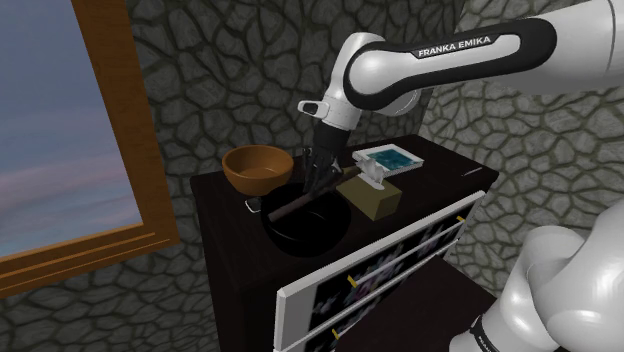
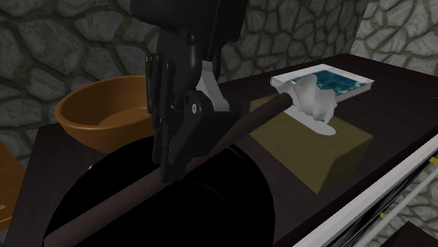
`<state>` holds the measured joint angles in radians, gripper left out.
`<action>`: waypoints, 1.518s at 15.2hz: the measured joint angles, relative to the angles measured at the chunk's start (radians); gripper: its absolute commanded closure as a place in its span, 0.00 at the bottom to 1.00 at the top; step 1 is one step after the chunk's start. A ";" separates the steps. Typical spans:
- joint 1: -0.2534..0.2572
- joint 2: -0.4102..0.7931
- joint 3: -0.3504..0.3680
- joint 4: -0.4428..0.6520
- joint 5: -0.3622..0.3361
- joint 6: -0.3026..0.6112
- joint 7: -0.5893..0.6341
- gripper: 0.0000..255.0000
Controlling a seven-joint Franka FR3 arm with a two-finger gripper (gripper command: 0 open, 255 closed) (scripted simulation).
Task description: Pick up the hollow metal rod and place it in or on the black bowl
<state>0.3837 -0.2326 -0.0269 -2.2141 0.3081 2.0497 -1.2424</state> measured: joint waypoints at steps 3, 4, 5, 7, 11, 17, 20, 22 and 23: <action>0.004 0.014 0.000 -0.032 0.007 0.043 -0.012 1.00; 0.004 0.016 0.000 -0.037 0.009 0.048 -0.015 1.00; 0.005 0.016 0.000 -0.041 0.010 0.052 -0.016 1.00; 0.006 0.015 -0.001 -0.043 0.011 0.056 -0.017 1.00; 0.009 0.020 0.001 -0.042 0.013 0.059 -0.018 0.00; 0.008 0.015 0.000 -0.032 0.011 0.043 -0.017 0.00; -0.002 -0.010 -0.012 0.024 -0.005 -0.039 -0.009 0.00; -0.004 -0.020 -0.014 0.034 -0.008 -0.059 -0.006 0.00; -0.004 -0.022 -0.015 0.035 -0.009 -0.063 -0.006 0.00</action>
<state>0.3793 -0.2544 -0.0419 -2.1789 0.2989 1.9869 -1.2483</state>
